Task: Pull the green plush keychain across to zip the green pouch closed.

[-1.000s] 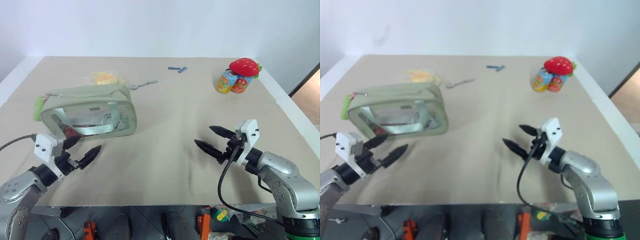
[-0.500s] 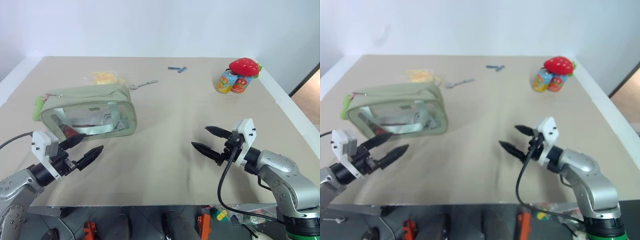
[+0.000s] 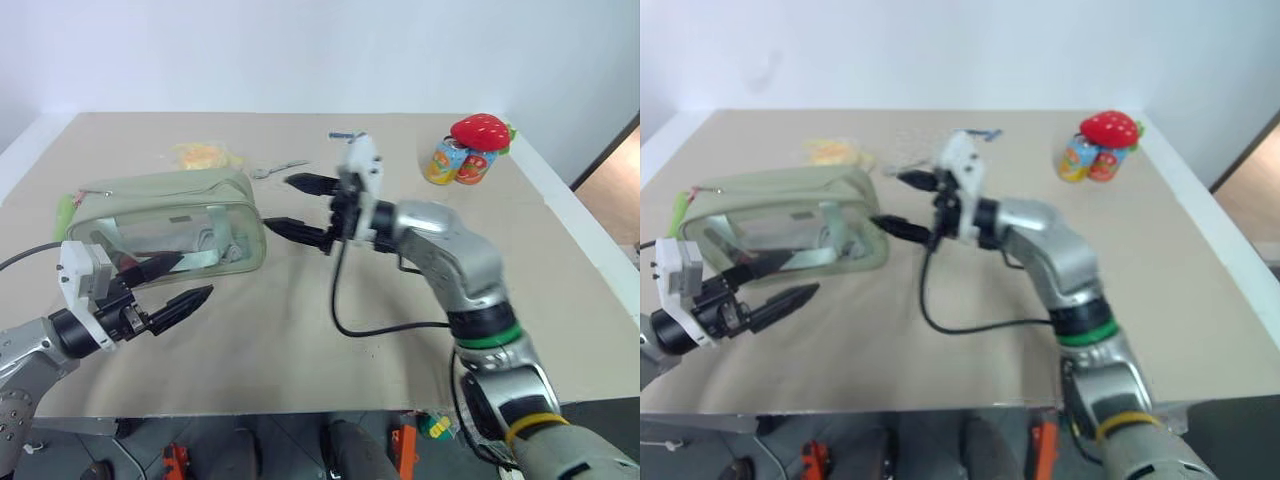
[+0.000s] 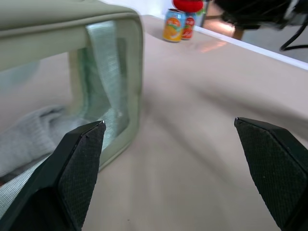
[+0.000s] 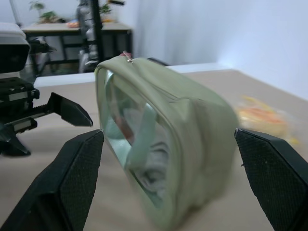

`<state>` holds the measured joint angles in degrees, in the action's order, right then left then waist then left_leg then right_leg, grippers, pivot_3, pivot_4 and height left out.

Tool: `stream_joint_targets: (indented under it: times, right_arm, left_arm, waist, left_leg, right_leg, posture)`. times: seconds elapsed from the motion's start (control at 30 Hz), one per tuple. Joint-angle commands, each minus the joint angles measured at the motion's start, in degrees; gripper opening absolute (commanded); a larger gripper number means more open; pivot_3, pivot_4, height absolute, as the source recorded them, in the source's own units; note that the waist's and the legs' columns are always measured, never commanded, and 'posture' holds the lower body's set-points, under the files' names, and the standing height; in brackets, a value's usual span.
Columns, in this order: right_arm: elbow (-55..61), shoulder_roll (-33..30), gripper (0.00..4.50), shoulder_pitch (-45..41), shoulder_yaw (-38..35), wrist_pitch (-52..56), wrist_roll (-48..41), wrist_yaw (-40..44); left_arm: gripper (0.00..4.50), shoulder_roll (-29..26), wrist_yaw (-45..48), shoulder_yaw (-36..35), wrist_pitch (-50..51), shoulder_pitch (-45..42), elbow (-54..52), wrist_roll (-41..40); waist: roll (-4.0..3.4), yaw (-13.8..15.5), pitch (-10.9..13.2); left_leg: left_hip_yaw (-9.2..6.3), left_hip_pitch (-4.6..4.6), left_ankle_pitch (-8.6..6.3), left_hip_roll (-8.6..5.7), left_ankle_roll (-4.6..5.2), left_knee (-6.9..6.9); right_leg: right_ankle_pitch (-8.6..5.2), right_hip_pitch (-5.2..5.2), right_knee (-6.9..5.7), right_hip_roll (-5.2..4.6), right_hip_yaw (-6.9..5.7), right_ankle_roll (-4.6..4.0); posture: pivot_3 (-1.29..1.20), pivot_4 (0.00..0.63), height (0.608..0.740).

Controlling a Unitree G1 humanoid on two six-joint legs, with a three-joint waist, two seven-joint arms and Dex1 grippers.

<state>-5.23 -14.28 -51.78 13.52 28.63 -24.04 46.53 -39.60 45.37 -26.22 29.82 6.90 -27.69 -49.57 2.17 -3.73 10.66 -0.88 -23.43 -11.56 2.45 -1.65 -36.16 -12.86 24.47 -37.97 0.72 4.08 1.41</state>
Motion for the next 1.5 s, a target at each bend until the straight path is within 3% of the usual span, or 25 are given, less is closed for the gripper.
stream_joint_targets:
  times: [0.03,0.17,0.27,0.6,0.63,0.83,1.0,1.17,1.3,1.5]
  right_arm:
    - [-9.39,3.56,4.5,-5.37,0.89,-6.3,3.79,2.37]
    - [-15.3,5.15,4.5,-7.65,0.77,-8.61,5.51,4.98]
    - [-17.35,5.73,3.75,-8.12,0.13,-9.32,5.8,6.58]
    - [-18.99,7.82,0.24,-8.74,-1.22,-9.63,6.49,7.38]
    - [-19.31,8.21,0.04,-8.94,-1.35,-9.84,6.68,7.21]
    - [-19.87,8.82,0.04,-8.87,-1.56,-10.78,7.82,7.5]
    - [-16.17,5.45,0.04,-7.53,-2.95,-10.94,7.55,9.33]
    - [-5.22,-2.96,0.04,-1.16,-5.52,-9.39,5.04,13.44]
    - [2.69,-13.3,0.04,6.05,-10.42,-8.76,2.33,17.53]
    - [3.77,-27.52,0.04,13.91,-16.79,-9.46,2.36,20.21]
  left_arm:
    - [4.45,2.81,-3.83,-1.97,-2.48,0.75,-3.23,0.3]
    - [4.45,5.56,-7.49,-1.6,-3.72,1.49,-6.07,1.12]
    - [4.5,6.64,-9.36,-1.0,-4.25,1.73,-7.28,1.71]
    - [4.5,7.46,-9.93,-0.47,-5.52,3.05,-7.3,2.7]
    - [4.5,7.4,-9.77,-0.42,-5.65,3.03,-7.09,2.78]
    - [4.5,7.06,-8.97,0.17,-6.13,2.25,-5.77,2.93]
    - [4.5,6.84,-8.41,1.62,-5.54,1.08,-5.23,2.88]
    - [4.5,6.65,-7.62,2.66,-5.09,0.22,-5.02,2.15]
    - [4.5,6.21,-7.26,3.86,-4.18,-0.64,-5.3,1.48]
    - [4.5,5.97,-7.47,5.35,-2.58,-2.07,-6.44,0.18]
  waist:
    - [0.0,0.0,0.0]
    - [0.02,0.36,-0.01]
    - [0.03,0.45,-0.02]
    - [0.02,0.39,-0.01]
    - [0.02,0.37,-0.01]
    - [0.02,0.38,-0.01]
    - [0.02,0.42,-0.01]
    - [0.02,1.29,-0.02]
    - [0.01,1.33,-0.01]
    - [-0.02,1.1,0.01]
  left_leg:
    - [0.01,-0.01,-0.03,0.02,-0.05,0.02]
    - [0.01,-0.19,-0.13,0.07,-0.21,0.02]
    - [0.05,-0.32,-0.13,0.07,-0.22,-0.01]
    - [0.1,-0.33,-0.11,0.31,-0.23,-0.13]
    - [0.11,-0.33,-0.11,0.33,-0.23,-0.13]
    - [0.11,-0.34,-0.11,0.45,-0.24,-0.13]
    - [0.11,-0.35,-0.11,0.46,-0.24,-0.13]
    - [0.09,-0.46,-0.1,0.41,-0.24,-0.15]
    - [0.09,-0.55,-0.11,0.26,-0.25,-0.16]
    - [0.13,-0.51,-0.11,0.2,-0.24,-0.26]
  right_leg:
    - [-0.01,0.03,-0.01,0.01,0.0,-0.01]
    - [-0.05,0.2,-0.02,0.02,0.01,-0.01]
    - [-0.04,0.41,-0.08,0.03,0.03,-0.02]
    - [0.12,0.56,-0.22,0.33,0.03,-0.22]
    - [0.14,0.58,-0.22,0.35,0.04,-0.25]
    - [0.17,0.61,-0.22,0.5,0.06,-0.34]
    - [0.2,0.62,-0.22,0.52,0.07,-0.37]
    - [0.16,0.64,-0.19,0.46,0.06,-0.3]
    - [0.08,0.66,-0.18,0.3,0.08,-0.17]
    - [0.12,0.64,-0.19,0.26,0.1,-0.11]
  posture:
    - [0.0,0.15,0.74]
    - [0.0,0.15,0.74]
    - [0.0,0.15,0.74]
    - [0.0,0.15,0.74]
    - [0.0,0.15,0.74]
    - [0.0,0.15,0.74]
    - [0.0,0.15,0.74]
    - [0.0,0.15,0.74]
    - [0.0,0.15,0.74]
    - [0.0,0.15,0.74]
